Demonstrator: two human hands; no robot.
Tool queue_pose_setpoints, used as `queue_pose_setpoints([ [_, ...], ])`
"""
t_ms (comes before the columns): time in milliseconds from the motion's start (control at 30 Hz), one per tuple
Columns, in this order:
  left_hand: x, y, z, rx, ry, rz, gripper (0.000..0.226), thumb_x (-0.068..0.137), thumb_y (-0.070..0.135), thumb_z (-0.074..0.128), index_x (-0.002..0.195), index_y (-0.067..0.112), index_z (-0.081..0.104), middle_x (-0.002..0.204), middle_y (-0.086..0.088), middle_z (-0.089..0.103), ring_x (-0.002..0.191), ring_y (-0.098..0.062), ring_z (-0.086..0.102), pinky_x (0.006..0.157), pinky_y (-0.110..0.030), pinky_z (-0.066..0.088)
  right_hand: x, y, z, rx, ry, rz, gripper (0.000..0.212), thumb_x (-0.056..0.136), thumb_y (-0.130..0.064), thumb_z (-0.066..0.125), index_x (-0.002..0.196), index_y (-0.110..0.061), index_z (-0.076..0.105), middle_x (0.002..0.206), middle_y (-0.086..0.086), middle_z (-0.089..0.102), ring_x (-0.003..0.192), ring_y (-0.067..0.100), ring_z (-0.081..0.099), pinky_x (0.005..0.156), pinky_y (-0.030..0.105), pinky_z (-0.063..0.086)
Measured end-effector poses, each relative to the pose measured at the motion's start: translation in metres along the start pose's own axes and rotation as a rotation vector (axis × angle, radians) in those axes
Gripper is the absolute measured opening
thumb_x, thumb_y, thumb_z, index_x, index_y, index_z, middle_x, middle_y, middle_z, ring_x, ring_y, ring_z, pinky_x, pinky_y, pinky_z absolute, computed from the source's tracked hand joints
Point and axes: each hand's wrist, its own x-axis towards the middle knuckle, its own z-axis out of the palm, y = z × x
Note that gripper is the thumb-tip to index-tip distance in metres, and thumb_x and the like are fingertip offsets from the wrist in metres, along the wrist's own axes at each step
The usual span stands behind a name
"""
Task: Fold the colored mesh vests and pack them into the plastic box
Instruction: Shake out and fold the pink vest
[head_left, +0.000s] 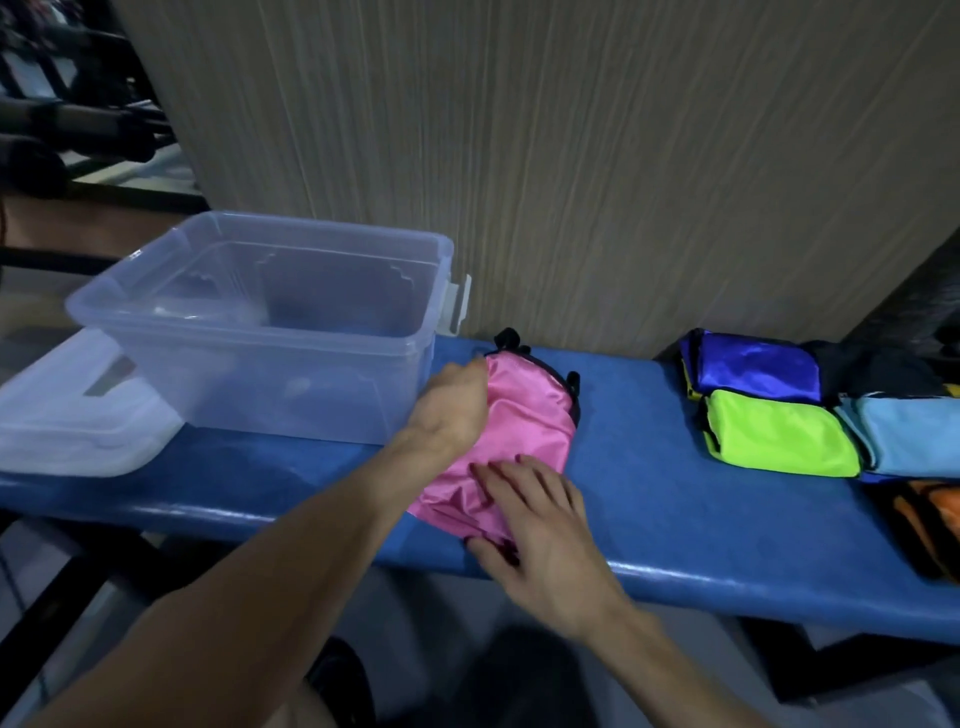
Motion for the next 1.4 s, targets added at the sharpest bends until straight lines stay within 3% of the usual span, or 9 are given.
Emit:
queue_pose_setpoints([
  [200,-0.012,0.003,0.004,0.264,-0.055,0.047,0.071,0.097,-0.008,0.037,0.160,0.002,0.004,0.148,-0.021,0.038,0.128,-0.039,0.049,0.099,-0.047,0.046,-0.026,0.004,0.018,-0.087,0.173,0.049,0.055,0.097,-0.035,0.044,0.151,-0.023,0.043,0.155,-0.001,0.046,0.146,0.029,0.039,0.115,0.046,0.025],
  [300,-0.030,0.008,-0.007,0.322,0.084,0.316,0.071,0.094,-0.004,0.045,0.158,0.014,0.022,0.149,-0.010,0.033,0.130,-0.032,0.040,0.097,-0.044,0.045,-0.030,0.004,0.019,-0.098,0.176,0.027,0.058,0.093,-0.028,0.043,0.150,-0.021,0.046,0.156,-0.001,0.046,0.146,0.029,0.040,0.114,0.045,0.027],
  [400,-0.054,0.001,-0.008,0.154,-0.163,0.529,0.050,0.105,0.022,0.044,0.153,0.032,0.036,0.153,0.003,0.036,0.139,-0.022,0.035,0.107,-0.041,0.040,-0.029,0.000,0.022,-0.093,0.208,0.043,0.055,0.091,-0.024,0.043,0.144,-0.017,0.055,0.151,0.001,0.053,0.141,0.029,0.047,0.112,0.043,0.031],
  [533,-0.066,-0.021,0.003,0.157,-0.296,0.509,0.045,0.108,0.039,0.038,0.151,0.024,0.040,0.154,0.003,0.036,0.138,-0.021,0.039,0.113,-0.039,0.038,-0.024,-0.004,0.026,-0.135,0.221,0.092,0.051,0.092,-0.025,0.043,0.139,-0.016,0.061,0.144,0.000,0.060,0.135,0.029,0.054,0.111,0.043,0.037],
  [667,-0.079,-0.038,-0.014,0.181,-0.178,0.578,0.038,0.095,0.043,0.056,0.126,0.022,0.053,0.126,0.004,0.046,0.112,-0.019,0.048,0.094,-0.041,0.048,-0.021,-0.005,0.028,-0.156,0.231,0.092,0.053,0.089,-0.023,0.044,0.138,-0.015,0.062,0.144,0.000,0.060,0.132,0.028,0.056,0.109,0.042,0.042],
  [767,-0.088,-0.047,-0.025,0.332,-0.287,0.518,0.047,0.086,0.054,0.066,0.119,0.025,0.051,0.119,0.006,0.044,0.107,-0.017,0.046,0.088,-0.037,0.045,-0.021,-0.006,0.027,-0.175,0.215,0.090,0.057,0.085,-0.023,0.043,0.137,-0.013,0.063,0.144,0.000,0.060,0.129,0.028,0.059,0.107,0.041,0.047],
  [933,-0.084,-0.062,-0.027,0.287,-0.185,0.423,0.014,0.089,0.017,0.056,0.101,0.025,0.055,0.109,0.004,0.052,0.105,-0.023,0.056,0.071,-0.037,0.041,-0.021,-0.003,0.029,-0.195,0.201,0.066,0.064,0.078,-0.013,0.038,0.136,-0.012,0.065,0.142,0.000,0.062,0.129,0.028,0.060,0.105,0.038,0.050],
  [1100,-0.085,-0.076,-0.024,0.243,-0.252,0.391,0.011,0.088,0.015,0.055,0.097,0.021,0.056,0.103,0.005,0.051,0.099,-0.024,0.057,0.073,-0.034,0.040,-0.025,0.002,0.023,-0.210,0.165,-0.047,0.065,0.075,-0.014,0.039,0.134,-0.015,0.066,0.142,0.000,0.062,0.131,0.027,0.059,0.108,0.034,0.038],
  [1400,-0.089,-0.099,-0.028,0.088,-0.324,0.530,0.040,0.076,0.059,0.066,0.098,0.028,0.055,0.096,0.017,0.044,0.086,-0.005,0.045,0.077,-0.035,0.045,-0.034,0.035,0.014,-0.299,0.085,-0.266,0.056,0.096,-0.047,0.049,0.144,-0.019,0.057,0.153,-0.001,0.051,0.141,0.024,0.048,0.114,0.038,0.034],
])
